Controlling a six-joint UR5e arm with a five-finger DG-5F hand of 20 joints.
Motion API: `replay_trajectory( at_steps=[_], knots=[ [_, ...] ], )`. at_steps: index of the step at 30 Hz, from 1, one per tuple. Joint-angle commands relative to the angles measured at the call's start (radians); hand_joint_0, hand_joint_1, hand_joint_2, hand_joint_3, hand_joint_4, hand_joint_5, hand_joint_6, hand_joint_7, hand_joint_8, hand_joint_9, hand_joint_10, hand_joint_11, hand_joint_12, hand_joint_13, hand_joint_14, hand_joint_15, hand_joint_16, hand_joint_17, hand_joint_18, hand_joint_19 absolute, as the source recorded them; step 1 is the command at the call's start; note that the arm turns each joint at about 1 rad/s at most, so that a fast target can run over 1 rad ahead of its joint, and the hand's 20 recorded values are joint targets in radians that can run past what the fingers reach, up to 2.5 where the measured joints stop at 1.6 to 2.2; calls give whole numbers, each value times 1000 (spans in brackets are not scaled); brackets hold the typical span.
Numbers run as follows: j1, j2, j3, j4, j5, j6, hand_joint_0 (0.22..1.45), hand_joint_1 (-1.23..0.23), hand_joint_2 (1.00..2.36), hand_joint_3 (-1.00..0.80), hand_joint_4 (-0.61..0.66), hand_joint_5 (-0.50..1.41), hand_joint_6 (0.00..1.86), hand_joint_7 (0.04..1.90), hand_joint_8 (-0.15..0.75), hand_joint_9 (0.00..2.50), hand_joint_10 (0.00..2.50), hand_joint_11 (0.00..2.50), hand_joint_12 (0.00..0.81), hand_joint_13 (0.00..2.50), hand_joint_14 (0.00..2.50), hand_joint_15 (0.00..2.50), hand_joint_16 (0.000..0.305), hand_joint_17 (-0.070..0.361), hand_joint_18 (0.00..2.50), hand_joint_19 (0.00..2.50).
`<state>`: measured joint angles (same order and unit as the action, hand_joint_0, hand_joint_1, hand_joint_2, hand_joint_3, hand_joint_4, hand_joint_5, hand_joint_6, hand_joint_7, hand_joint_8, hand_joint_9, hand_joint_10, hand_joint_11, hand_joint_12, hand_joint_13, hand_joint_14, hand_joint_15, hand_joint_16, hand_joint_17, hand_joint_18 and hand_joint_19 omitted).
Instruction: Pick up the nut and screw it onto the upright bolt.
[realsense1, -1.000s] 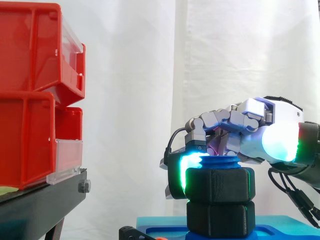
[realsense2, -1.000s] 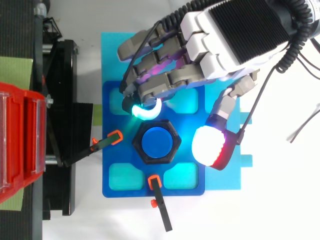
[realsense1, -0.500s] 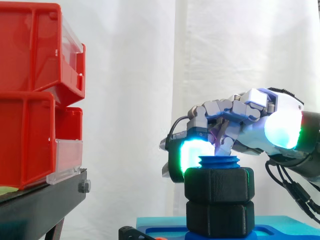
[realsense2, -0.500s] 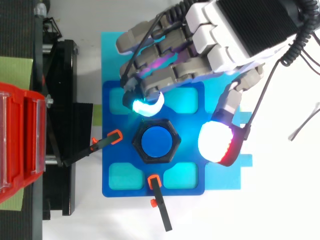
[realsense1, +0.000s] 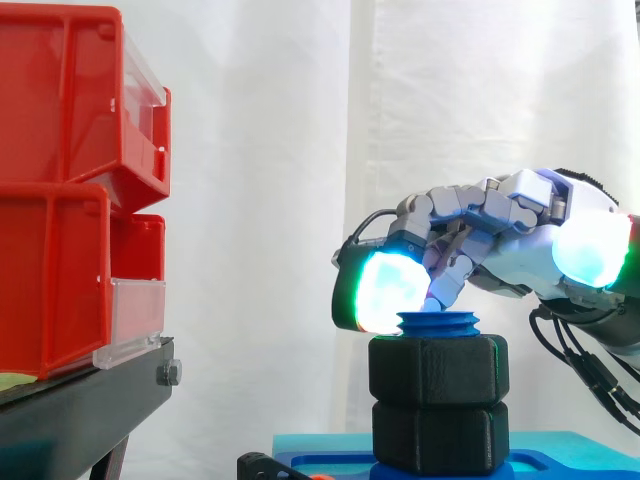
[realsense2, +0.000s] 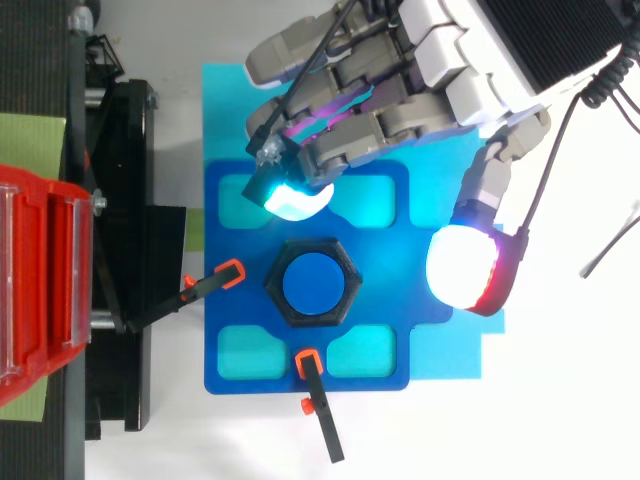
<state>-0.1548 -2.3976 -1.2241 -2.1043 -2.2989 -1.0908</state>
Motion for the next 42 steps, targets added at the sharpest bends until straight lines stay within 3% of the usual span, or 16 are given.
replay_trajectory(
  at_steps=[1, 6, 11, 14, 23, 29, 42],
  knots=[
    [6, 0, 0, 0, -1, -3, 454, -158, 1000, -500, 257, -134, 503, 825, 282, 1032, 0, 0, 322, 675, 0, 12, 38, 86, 410, 0],
    [15, -18, 0, 4, -1, -7, 450, -159, 1000, -500, 250, -140, 503, 800, 282, 968, 1, 0, 329, 636, 0, 0, 39, 88, 369, 0],
    [18, -83, 32, 81, 12, 78, 450, -160, 1000, -500, 248, -140, 503, 799, 284, 961, 0, 0, 330, 628, 0, 1, 39, 89, 362, 0],
    [23, -84, 41, 78, 12, 104, 449, -160, 1000, -500, 254, -139, 503, 808, 284, 956, 0, 0, 332, 626, 0, 1, 40, 89, 356, 0],
    [26, -84, 41, 21, 12, 98, 448, -151, 1000, -500, 264, -133, 503, 839, 287, 951, 0, 0, 334, 622, 0, 2, 40, 90, 353, 0],
    [27, -84, 43, 29, 12, 97, 450, -147, 1000, -500, 294, -110, 504, 1025, 299, 970, 0, 12, 335, 635, 0, 6, 39, 88, 355, 0],
    [29, -84, 43, 32, 13, 98, 470, -161, 1000, -500, 236, -42, 502, 1429, 318, 1058, 2, 74, 320, 699, 0, 14, 34, 76, 407, 0]
  ],
)
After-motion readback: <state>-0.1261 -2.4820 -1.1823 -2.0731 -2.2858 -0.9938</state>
